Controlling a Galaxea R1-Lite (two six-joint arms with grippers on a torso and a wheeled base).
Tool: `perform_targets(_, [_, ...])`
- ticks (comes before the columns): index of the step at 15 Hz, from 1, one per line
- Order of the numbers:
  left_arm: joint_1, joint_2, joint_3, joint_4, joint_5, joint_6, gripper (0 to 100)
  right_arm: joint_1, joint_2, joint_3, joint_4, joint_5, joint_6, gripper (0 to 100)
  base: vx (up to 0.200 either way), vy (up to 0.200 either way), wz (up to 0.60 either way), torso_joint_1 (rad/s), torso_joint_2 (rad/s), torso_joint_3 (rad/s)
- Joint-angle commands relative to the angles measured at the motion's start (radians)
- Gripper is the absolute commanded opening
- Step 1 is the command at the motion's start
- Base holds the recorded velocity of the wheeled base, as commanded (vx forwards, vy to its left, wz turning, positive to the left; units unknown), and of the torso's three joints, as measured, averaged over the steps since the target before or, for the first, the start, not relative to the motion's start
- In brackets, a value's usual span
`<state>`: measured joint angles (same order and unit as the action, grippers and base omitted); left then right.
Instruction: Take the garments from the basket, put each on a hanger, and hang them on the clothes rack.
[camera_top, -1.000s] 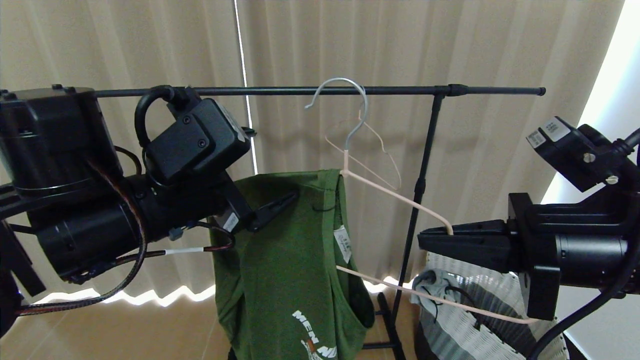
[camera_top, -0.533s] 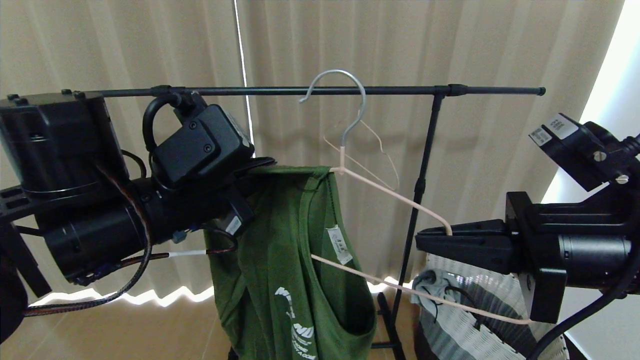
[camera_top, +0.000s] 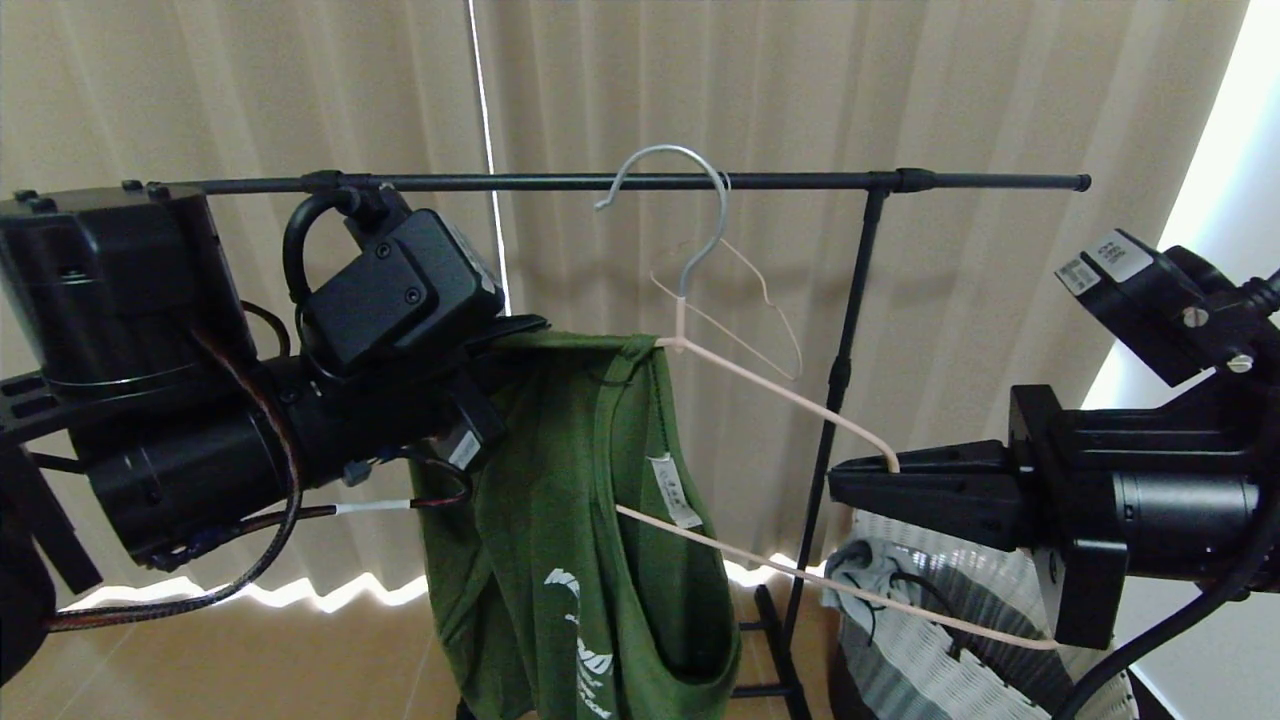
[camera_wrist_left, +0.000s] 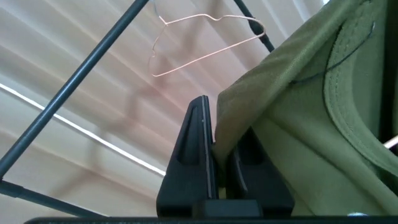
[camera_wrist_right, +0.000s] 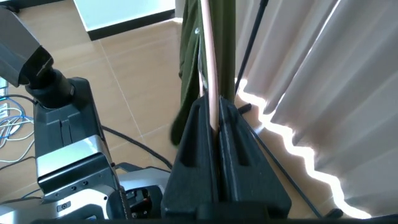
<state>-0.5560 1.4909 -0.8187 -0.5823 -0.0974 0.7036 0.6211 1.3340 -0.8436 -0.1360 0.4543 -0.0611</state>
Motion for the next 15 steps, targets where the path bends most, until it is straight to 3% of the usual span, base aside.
perform_targets(1, [0.013,0.003,0.000,0.001,0.012,-0.001,0,-0.001,0.001,0.000,-0.001,-0.019,0.000,100,0.000,0.000,0.00,0.000,0.00,0.000])
perform_targets(3, [0.019,0.014,0.001,0.002,0.078,-0.003,0,-0.004,0.002,0.003,-0.025,-0.088,-0.022,100,0.000,0.000,0.00,0.000,0.00,0.000])
perform_targets(5, [0.019,0.048,-0.003,0.002,0.240,-0.015,0,-0.012,0.004,0.021,-0.073,-0.232,-0.039,100,0.000,0.000,0.00,0.000,0.00,0.000])
perform_targets(9, [0.008,0.081,-0.008,0.004,0.398,-0.110,0,-0.017,0.001,0.054,-0.080,-0.313,-0.039,100,0.000,0.000,0.00,0.000,0.00,0.000])
perform_targets(10, [-0.007,0.091,-0.010,0.004,0.450,-0.164,0,-0.015,0.004,0.074,-0.082,-0.325,-0.037,100,0.000,0.000,0.00,0.000,0.00,0.000])
perform_targets(12, [-0.039,0.091,-0.020,0.006,0.461,-0.263,0,0.002,0.011,0.101,-0.090,-0.325,-0.037,100,0.000,0.000,0.00,0.000,0.00,0.000])
perform_targets(15, [-0.047,0.091,-0.066,0.006,0.464,-0.352,0,0.022,0.057,0.123,-0.139,-0.325,-0.036,100,0.000,0.000,0.00,0.000,0.00,0.000])
